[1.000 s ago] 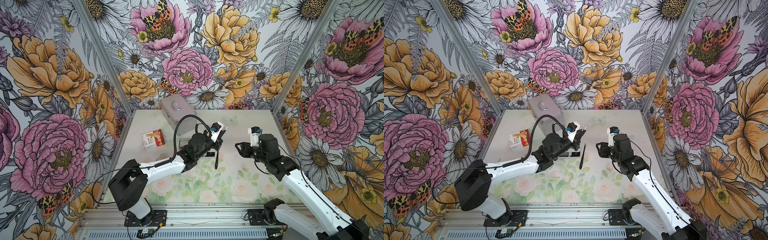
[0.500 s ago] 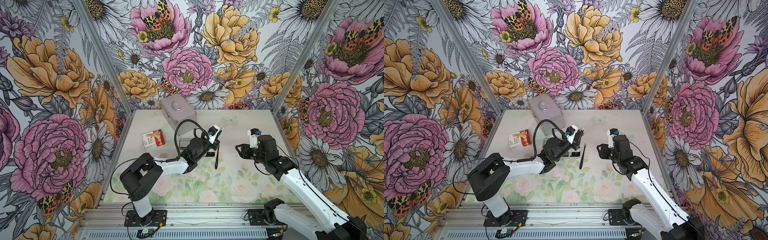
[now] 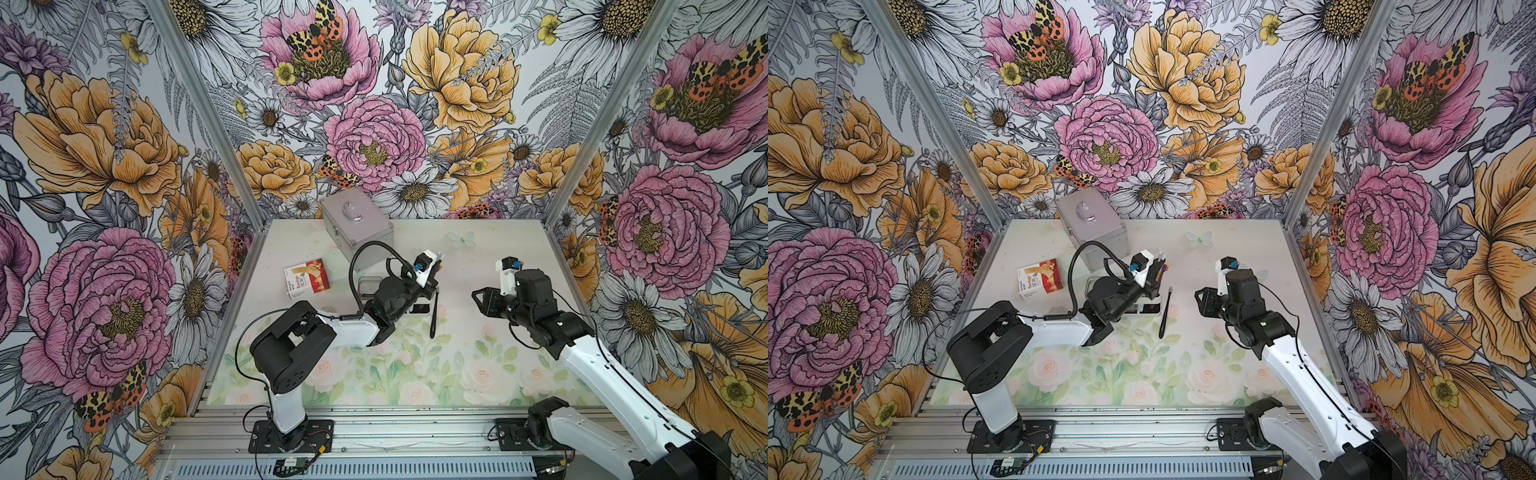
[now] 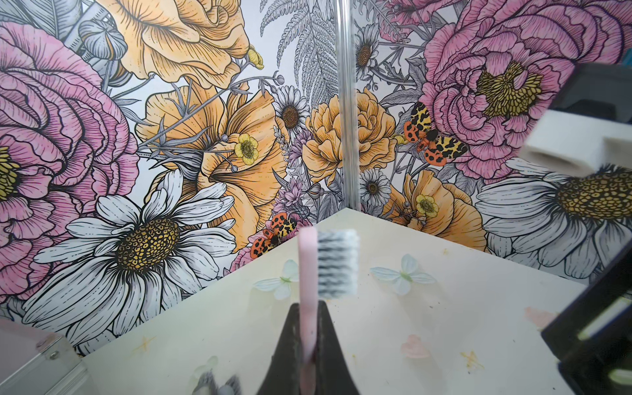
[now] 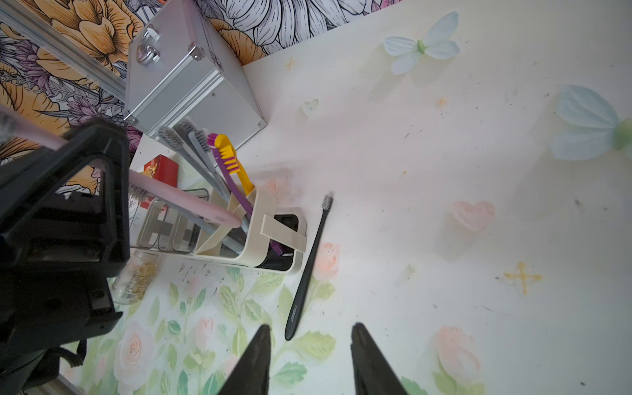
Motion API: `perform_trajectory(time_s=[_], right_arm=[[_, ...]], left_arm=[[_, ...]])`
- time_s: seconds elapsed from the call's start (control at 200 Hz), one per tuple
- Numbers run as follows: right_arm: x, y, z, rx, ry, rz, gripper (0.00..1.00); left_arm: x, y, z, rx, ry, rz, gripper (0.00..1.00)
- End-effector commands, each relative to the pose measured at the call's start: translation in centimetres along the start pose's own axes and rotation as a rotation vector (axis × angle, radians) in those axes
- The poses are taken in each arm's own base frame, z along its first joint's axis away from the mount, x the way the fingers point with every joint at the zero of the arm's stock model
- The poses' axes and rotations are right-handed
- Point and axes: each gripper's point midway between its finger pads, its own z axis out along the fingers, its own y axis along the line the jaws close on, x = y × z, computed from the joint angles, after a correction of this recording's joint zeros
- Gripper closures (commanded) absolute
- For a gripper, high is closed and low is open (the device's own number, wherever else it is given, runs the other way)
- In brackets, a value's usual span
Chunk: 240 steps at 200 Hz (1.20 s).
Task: Place the toothbrush into the toothbrush holder
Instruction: Place the toothbrush in the toothbrush holder.
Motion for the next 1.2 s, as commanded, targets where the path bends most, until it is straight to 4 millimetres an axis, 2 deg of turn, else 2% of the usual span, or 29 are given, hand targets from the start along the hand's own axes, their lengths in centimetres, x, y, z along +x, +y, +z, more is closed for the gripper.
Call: perform_trajectory(time_s=[0.0,0.325,0.525,0.801,1.011,1.196], right_arm=[[0.4,-0.4,0.2,0.005,0.013,-0.016,0.6],[0.6,-0.7,0.3,0.007,0.016,-0.011,0.59],[0.6,-0.7,0.2,0.002,0.018,-0.007,0.59],[0.7,-0.8,0.1,0.0,0.014,-0.002,0.59],[0.7,-0.9,0.0,-0.002,0.012,-0.002,0.58],[0.8,-1.3,0.2,0.01,0.02,-0.001,0.58]], left_arm=[[1.6,0.5,0.2,-0.022,0.011,-0.023,1.0],[4.2,1.0,-0.2,-0.062,0.048,-0.02,1.0],[4.1,0.9,-0.1,-0.057,0.045,-0.037,1.0],[4.2,0.3,-0.1,-0.048,0.038,-0.011,0.72],[3.9,-0.3,-0.1,-0.04,0.024,0.011,0.65],[2.8,-1.0,-0.4,-0.029,-0.003,0.035,0.58]])
